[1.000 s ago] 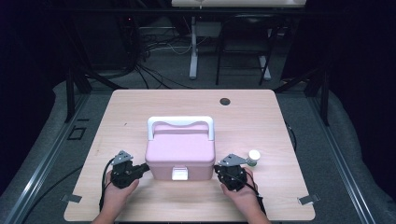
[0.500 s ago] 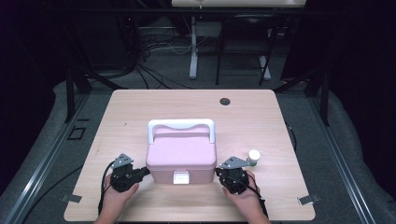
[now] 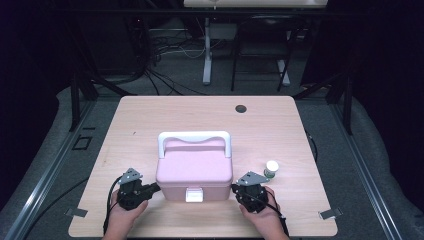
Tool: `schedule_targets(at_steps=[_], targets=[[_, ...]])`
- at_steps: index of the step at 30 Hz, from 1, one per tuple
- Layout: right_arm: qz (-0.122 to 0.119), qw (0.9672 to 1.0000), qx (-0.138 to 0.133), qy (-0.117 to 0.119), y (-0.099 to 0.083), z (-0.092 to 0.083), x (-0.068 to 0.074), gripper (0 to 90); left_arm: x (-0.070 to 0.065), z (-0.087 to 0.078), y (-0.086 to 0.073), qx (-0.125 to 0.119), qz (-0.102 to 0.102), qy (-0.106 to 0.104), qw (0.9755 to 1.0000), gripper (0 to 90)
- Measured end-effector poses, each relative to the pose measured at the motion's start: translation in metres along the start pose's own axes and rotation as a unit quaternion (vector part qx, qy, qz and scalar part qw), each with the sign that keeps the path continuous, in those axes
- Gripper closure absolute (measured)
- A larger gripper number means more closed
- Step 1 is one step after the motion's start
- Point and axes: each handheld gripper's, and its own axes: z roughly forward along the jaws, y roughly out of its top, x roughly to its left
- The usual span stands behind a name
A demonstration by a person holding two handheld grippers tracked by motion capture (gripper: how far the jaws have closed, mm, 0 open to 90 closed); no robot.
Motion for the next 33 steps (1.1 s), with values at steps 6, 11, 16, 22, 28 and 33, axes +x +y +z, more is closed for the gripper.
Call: schedule_targets(at_steps=[6,11,16,22,28,33], targets=[[-0.004,1.0,0.003,0.002,-0.002,-0.004,0.003,90.0,-0.002,-0.002,-0.002,0.003,0.003,-0.002,1.0,90.0],[-0.007,1.0,0.004,0.002,-0.005,-0.007,0.005,90.0,-0.006,-0.005,-0.004,0.006,0.001,0.0,1.0,90.0],[-0.007,0.9999,0.007,0.002,-0.006,-0.009,0.006,90.0,-0.009,-0.007,-0.006,0.007,0.001,-0.003,1.0,90.0],[-0.005,1.0,0.007,0.004,-0.008,-0.012,0.008,90.0,-0.01,-0.008,-0.008,0.009,0.0,-0.005,0.9999,90.0],[-0.008,0.9999,0.006,0.005,-0.01,-0.014,0.009,90.0,-0.012,-0.01,-0.01,0.013,0.001,-0.005,0.9999,90.0],[-0.007,1.0,0.006,0.003,-0.011,-0.015,0.01,90.0,-0.014,-0.012,-0.011,0.012,0.002,-0.007,0.9999,90.0]])
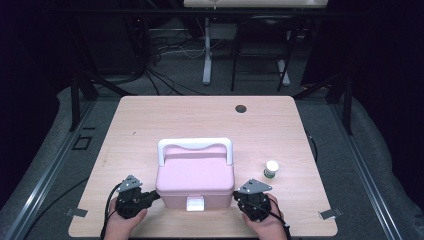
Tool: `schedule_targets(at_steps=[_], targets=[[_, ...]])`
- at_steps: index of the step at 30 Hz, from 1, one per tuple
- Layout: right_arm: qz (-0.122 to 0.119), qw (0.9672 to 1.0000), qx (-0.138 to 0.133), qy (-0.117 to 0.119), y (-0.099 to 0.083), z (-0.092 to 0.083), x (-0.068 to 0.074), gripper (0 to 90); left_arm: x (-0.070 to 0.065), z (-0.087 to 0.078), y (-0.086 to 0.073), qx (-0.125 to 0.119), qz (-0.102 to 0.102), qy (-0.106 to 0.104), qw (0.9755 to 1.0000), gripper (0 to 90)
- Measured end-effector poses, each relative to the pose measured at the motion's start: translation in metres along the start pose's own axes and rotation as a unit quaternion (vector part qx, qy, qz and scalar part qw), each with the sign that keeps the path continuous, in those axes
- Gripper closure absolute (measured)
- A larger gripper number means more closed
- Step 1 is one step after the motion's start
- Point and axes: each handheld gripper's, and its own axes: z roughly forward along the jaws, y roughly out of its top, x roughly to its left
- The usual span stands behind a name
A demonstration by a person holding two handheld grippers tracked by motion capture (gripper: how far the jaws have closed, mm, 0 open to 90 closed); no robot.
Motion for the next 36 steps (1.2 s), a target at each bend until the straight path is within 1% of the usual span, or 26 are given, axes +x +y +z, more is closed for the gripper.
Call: schedule_targets(at_steps=[5,9,14,17,21,34,36], targets=[[0.003,1.0,0.002,0.0,-0.0013,-0.0022,0.0021,90.0,-0.0012,-0.0016,-0.0013,0.003,0.0,-0.002,1.0,90.0],[0.002,1.0,0.004,0.002,-0.0021,-0.0035,0.0029,90.0,-0.0019,-0.0026,-0.0024,0.003,-0.003,-0.003,1.0,90.0],[0.0,1.0,0.004,0.001,-0.0033,-0.0048,0.0041,90.0,-0.003,-0.0037,-0.0034,0.004,-0.002,-0.003,1.0,90.0],[0.003,1.0,0.003,0.004,-0.0038,-0.0053,0.0048,90.0,-0.0034,-0.0043,-0.0042,0.004,-0.004,-0.003,1.0,90.0],[0.001,1.0,0.004,0.007,-0.0042,-0.0059,0.0046,90.0,-0.0038,-0.0047,-0.0046,0.004,-0.003,-0.004,1.0,90.0],[-0.001,1.0,0.007,0.003,-0.0038,-0.0063,0.0057,90.0,-0.004,-0.006,-0.0052,0.008,-0.002,-0.004,1.0,90.0],[0.002,1.0,0.003,0.001,-0.0039,-0.0066,0.0066,89.9,-0.0033,-0.0061,-0.0045,0.008,-0.001,-0.007,0.9999,90.0]])
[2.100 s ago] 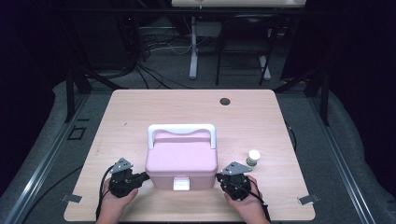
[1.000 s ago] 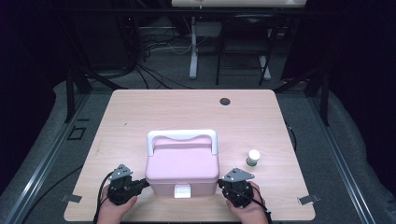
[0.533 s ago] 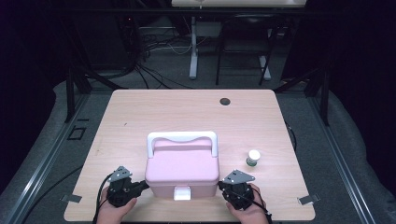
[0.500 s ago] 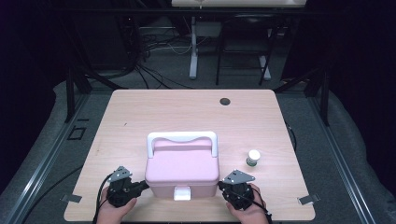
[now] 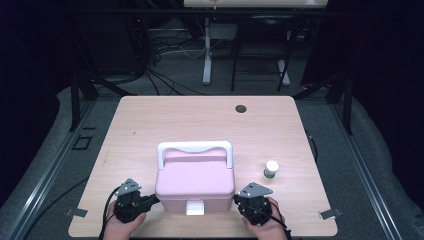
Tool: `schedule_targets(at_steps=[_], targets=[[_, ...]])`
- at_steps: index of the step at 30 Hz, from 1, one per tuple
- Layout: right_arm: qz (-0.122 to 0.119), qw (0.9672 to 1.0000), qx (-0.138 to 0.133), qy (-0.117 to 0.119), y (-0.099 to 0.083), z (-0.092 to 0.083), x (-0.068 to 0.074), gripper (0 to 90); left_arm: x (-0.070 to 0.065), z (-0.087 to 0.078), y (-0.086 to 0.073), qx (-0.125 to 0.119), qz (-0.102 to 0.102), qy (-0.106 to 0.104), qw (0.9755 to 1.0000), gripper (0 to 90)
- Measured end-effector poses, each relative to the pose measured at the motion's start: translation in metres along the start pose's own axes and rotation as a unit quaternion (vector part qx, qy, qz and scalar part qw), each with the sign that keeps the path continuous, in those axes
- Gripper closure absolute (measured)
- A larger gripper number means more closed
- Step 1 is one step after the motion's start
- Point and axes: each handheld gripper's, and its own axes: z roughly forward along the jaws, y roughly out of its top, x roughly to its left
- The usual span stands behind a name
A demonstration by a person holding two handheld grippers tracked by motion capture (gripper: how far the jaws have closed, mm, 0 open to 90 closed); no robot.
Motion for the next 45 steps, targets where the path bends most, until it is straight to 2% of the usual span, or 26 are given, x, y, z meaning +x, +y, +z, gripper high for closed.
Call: schedule_targets(at_steps=[1,2,3,4,7,11,14,15,22,25,29,37,45], targets=[[-0.001,1.0,-0.002,-0.004,0.001,-0.001,0.0,88.4,0.0,0.0,0.001,0.002,0.001,0.002,1.0,89.6],[-0.002,0.9999,0.002,-0.01,0.003,-0.002,-0.002,82.2,0.003,0.0,0.002,0.004,-0.001,0.005,1.0,83.4],[0.004,1.0,0.001,-0.006,0.003,-0.002,-0.003,80.6,0.006,-0.001,0.003,0.002,-0.007,-0.002,1.0,82.0],[0.004,1.0,0.001,-0.006,0.003,-0.002,-0.003,80.6,0.006,-0.001,0.003,0.002,-0.007,-0.002,1.0,80.8],[0.026,0.9996,-0.011,0.008,0.003,-0.005,-0.01,78.1,0.009,-0.003,0.005,-0.007,-0.011,-0.006,0.9999,78.5],[0.03,0.9993,-0.021,0.006,0.004,-0.006,-0.015,74.1,0.011,-0.008,0.008,-0.017,-0.017,-0.006,0.9997,71.7],[0.036,0.9986,-0.039,0.005,0.007,-0.011,-0.019,70.5,0.014,-0.014,0.013,-0.029,-0.018,-0.001,0.9994,67.4],[0.038,0.9979,-0.052,0.007,0.009,-0.016,-0.022,67.8,0.017,-0.018,0.016,-0.029,-0.017,-0.002,0.9994,65.9],[0.044,0.997,-0.062,0.01,0.015,-0.025,-0.03,63.6,0.022,-0.028,0.026,-0.033,-0.019,-0.014,0.9992,61.7],[0.045,0.9965,-0.07,0.008,0.022,-0.031,-0.033,62.6,0.02,-0.031,0.033,-0.032,-0.013,-0.017,0.9993,58.5],[0.052,0.9936,-0.1,0.007,0.035,-0.044,-0.036,62.3,0.016,-0.038,0.047,-0.037,0.001,-0.02,0.9991,55.1],[0.043,0.9944,-0.095,0.021,0.058,-0.054,-0.037,60.5,0.011,-0.046,0.07,-0.032,0.014,-0.026,0.999,54.8],[0.039,0.994,-0.097,0.033,0.075,-0.059,-0.037,59.2,0.002,-0.049,0.094,-0.039,0.029,-0.027,0.9984,55.0]])
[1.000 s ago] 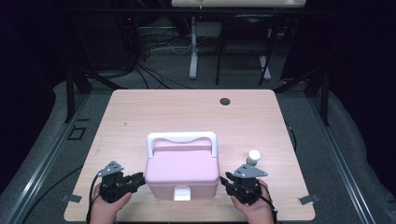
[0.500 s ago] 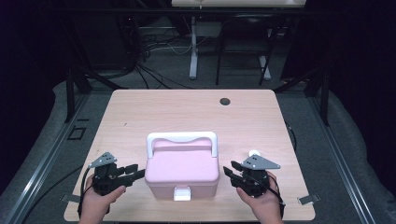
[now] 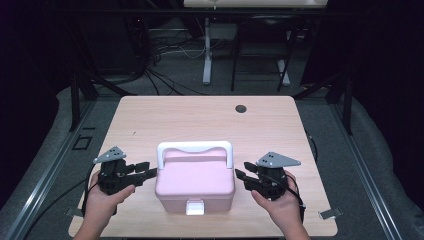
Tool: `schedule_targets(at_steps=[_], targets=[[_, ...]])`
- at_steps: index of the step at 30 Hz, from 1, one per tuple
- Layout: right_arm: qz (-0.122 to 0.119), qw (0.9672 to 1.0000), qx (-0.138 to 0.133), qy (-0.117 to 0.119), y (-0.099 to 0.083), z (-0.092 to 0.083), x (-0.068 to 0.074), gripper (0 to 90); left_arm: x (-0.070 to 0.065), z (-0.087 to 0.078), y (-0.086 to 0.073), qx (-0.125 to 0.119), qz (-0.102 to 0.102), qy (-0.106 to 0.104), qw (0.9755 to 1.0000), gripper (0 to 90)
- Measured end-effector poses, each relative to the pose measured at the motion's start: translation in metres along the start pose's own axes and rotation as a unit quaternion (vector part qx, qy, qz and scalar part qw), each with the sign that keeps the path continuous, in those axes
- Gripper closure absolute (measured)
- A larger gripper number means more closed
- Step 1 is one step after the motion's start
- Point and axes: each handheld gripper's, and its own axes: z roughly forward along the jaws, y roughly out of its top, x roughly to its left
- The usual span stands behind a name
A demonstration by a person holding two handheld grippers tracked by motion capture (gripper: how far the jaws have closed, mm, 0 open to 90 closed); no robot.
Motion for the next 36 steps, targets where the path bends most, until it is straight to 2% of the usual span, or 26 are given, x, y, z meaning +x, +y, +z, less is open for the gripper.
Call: schedule_targets(at_steps=[6,14,23,29,31,36], targets=[[0.004,0.9999,-0.001,0.01,0.009,0.001,0.0,59.2,-0.003,0.0,0.01,0.003,0.007,-0.005,1.0,55.0],[0.009,0.9997,0.004,0.022,0.018,0.015,0.0,58.0,-0.003,0.012,0.017,0.006,0.001,-0.019,0.9998,55.8],[0.028,0.9993,0.005,0.026,0.027,0.031,-0.006,57.9,-0.003,0.022,0.031,0.013,0.005,-0.012,0.9998,58.6],[0.027,0.9991,0.011,0.03,0.026,0.034,-0.007,59.3,-0.004,0.025,0.028,0.012,0.004,-0.014,0.9998,61.5],[0.022,0.9989,0.011,0.039,0.023,0.036,-0.005,62.7,-0.004,0.025,0.026,0.011,0.011,-0.012,0.9998,63.3],[0.027,0.9989,0.003,0.04,0.019,0.034,-0.003,66.7,-0.003,0.025,0.02,0.005,0.007,-0.014,0.9999,66.9]])
